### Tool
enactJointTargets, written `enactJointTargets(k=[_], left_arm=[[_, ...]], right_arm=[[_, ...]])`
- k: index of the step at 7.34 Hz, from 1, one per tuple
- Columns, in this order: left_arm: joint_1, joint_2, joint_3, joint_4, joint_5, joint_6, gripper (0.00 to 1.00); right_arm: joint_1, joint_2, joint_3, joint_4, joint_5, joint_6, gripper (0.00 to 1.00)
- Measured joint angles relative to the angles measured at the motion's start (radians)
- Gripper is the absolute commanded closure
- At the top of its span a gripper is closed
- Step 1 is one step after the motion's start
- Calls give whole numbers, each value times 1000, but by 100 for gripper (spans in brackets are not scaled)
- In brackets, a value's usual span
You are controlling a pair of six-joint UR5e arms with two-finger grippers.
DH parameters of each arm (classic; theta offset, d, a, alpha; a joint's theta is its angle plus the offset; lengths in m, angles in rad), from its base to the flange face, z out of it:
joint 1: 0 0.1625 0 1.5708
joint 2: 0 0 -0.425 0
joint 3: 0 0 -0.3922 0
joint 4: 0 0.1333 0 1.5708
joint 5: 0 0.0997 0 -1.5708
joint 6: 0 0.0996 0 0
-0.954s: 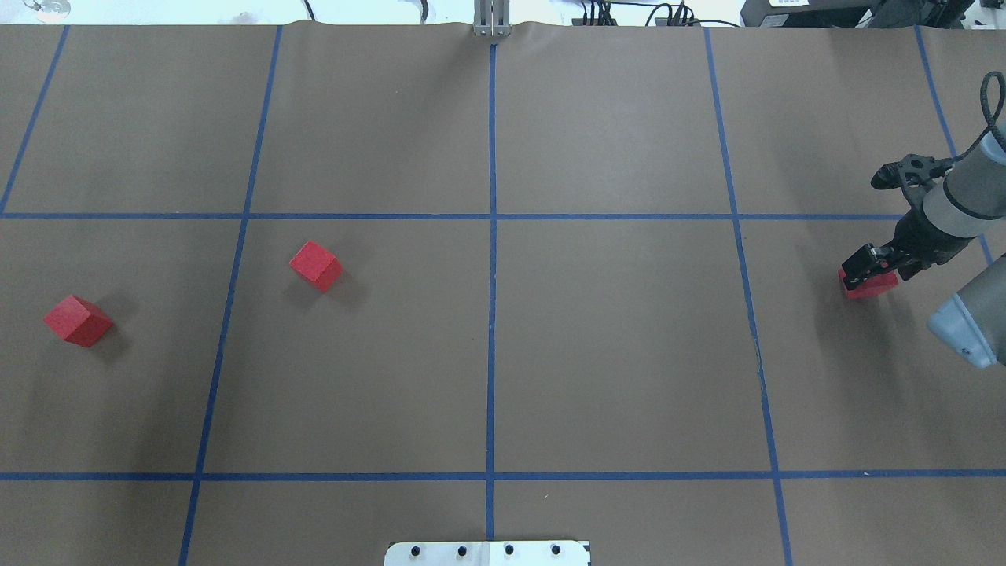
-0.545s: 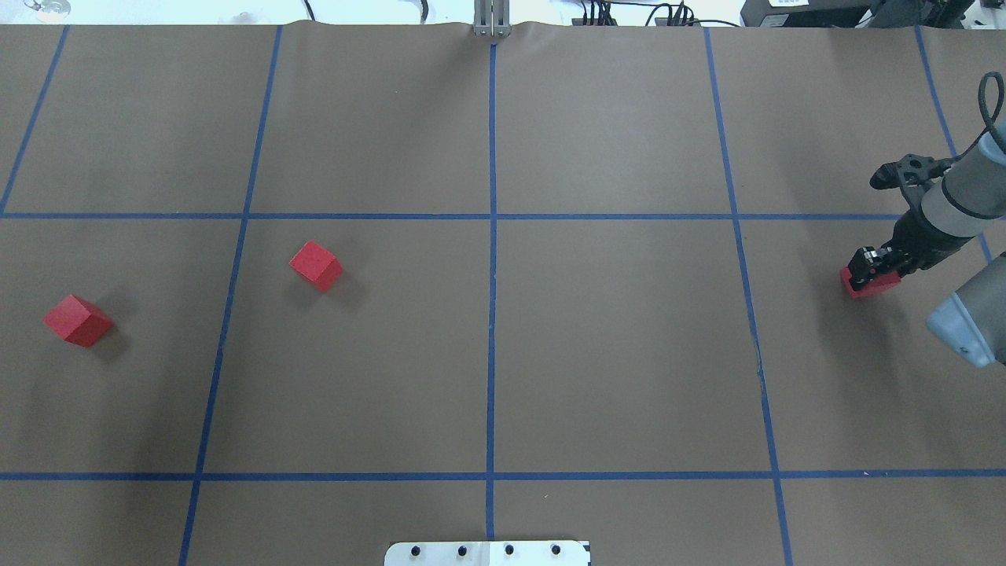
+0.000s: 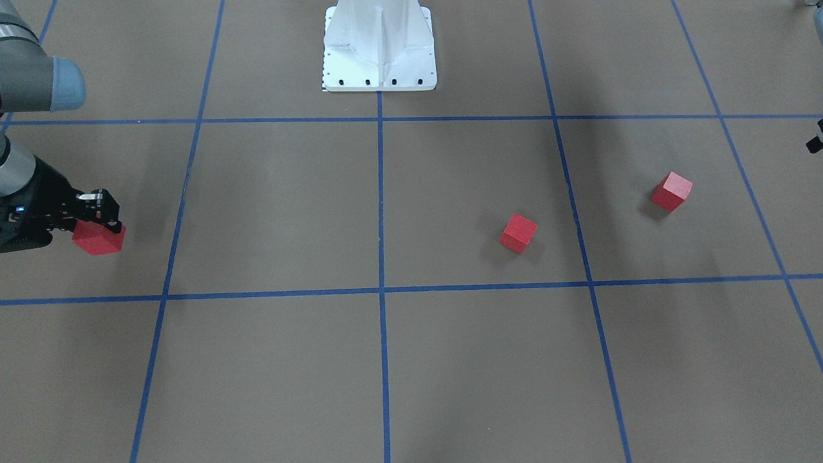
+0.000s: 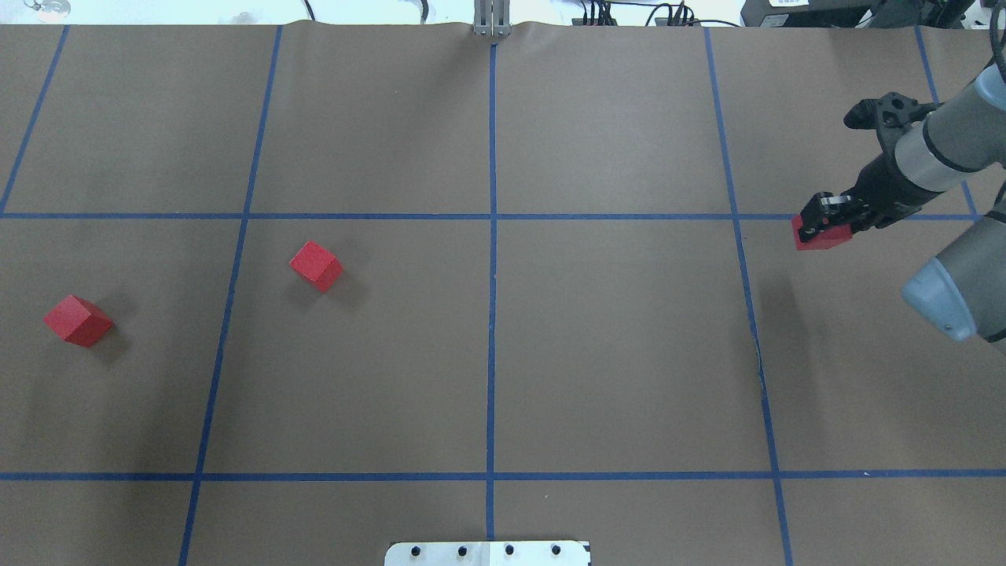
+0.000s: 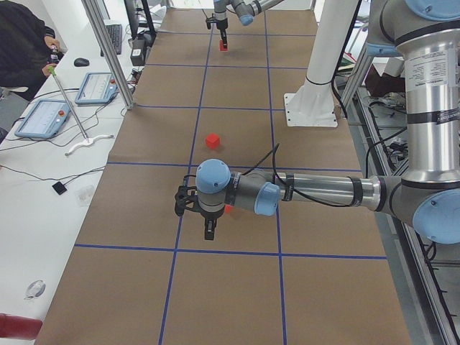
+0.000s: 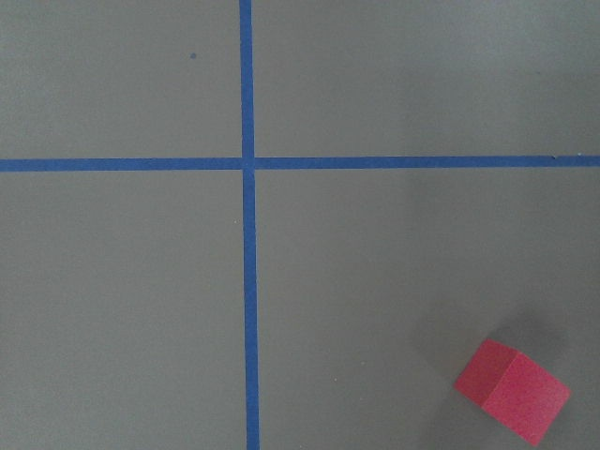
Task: Form red blocks into L shape at center
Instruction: 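Carry the red cube with the right gripper toward the table center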
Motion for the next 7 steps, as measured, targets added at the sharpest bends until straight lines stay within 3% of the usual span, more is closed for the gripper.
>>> enactJointTargets(k=[4,7], left_arm=[[0,1,4,2,-2,-1,0],[7,1,8,2,-2,-4,0]], right_arm=[[-314,309,-5,-49,-187,444,100],[-469,491,-108,-124,-296,544,100]])
